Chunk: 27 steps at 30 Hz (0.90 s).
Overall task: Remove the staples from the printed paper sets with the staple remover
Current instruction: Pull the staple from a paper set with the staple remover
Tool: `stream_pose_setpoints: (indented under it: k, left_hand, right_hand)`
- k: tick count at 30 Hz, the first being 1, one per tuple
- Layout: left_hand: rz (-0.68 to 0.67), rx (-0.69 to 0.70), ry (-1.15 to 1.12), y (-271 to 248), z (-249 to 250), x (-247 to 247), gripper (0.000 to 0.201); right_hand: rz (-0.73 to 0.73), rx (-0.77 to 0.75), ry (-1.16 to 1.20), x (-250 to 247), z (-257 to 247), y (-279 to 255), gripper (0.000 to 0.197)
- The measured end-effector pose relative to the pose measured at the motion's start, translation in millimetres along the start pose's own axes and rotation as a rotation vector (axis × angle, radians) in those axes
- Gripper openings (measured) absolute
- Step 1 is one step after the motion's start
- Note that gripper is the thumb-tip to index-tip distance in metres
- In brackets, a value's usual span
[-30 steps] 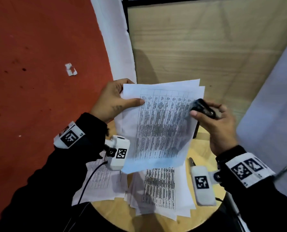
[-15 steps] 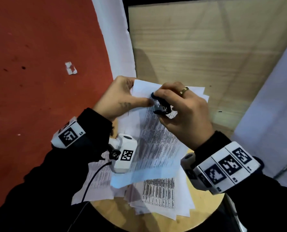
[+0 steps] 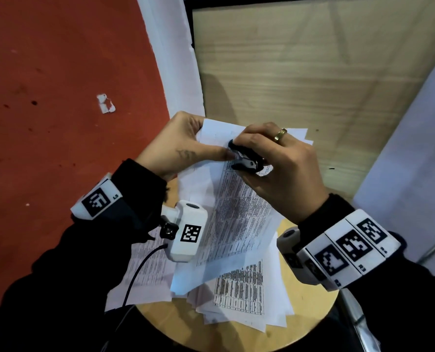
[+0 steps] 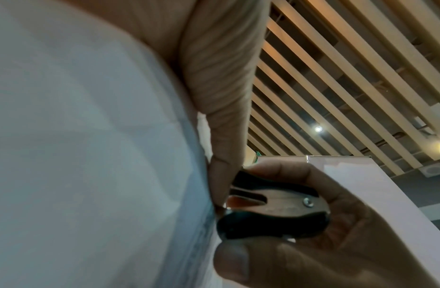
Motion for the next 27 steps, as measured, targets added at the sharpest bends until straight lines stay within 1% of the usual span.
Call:
stream_pose_setpoints:
  k: [4,11,17,24,27]
  left_hand:
    - [-0.004,-0.009,-0.005,-0.9,-0.9,-0.5,0.035]
    - [-0.04,-0.032,-0.018,-2.2,-1.2,-0.1,0.031]
    - [-0.051,-0.059,-0.05,-1.8,-6.0,-0.8,0.032]
    - [-0.047,-0.067,-0.101,-1.6,-7.8,-0.3,0.036]
    - [-0.035,-0.075,-0.096,-0.4,-10.2,-2.2,0.039]
  right_hand:
    - [-0.011,-0.003,-0.003,0.5,1.0,-0.3,0.023]
    - [-0.03,-0.028,-0.056,3.6,0.2,0.3,0.018]
    - [-0.054,-0.035,-0.075,5.8,0.7,0.3,0.016]
    - [-0.047,0.009,0.01,4.0,3.3,-0.8,0.02]
    - [-0.058,-0.006,0.033,4.0,3.4,-1.7,0.022]
Point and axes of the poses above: each hand's wrist, its own y-axis towards the middle knuckle, its own x-axis out of the palm, z = x × y, the point moved 3 cm from there along y, towards the middle knuckle, and after that the axes turned 15 degrees about -x, right-handed, at the moved point
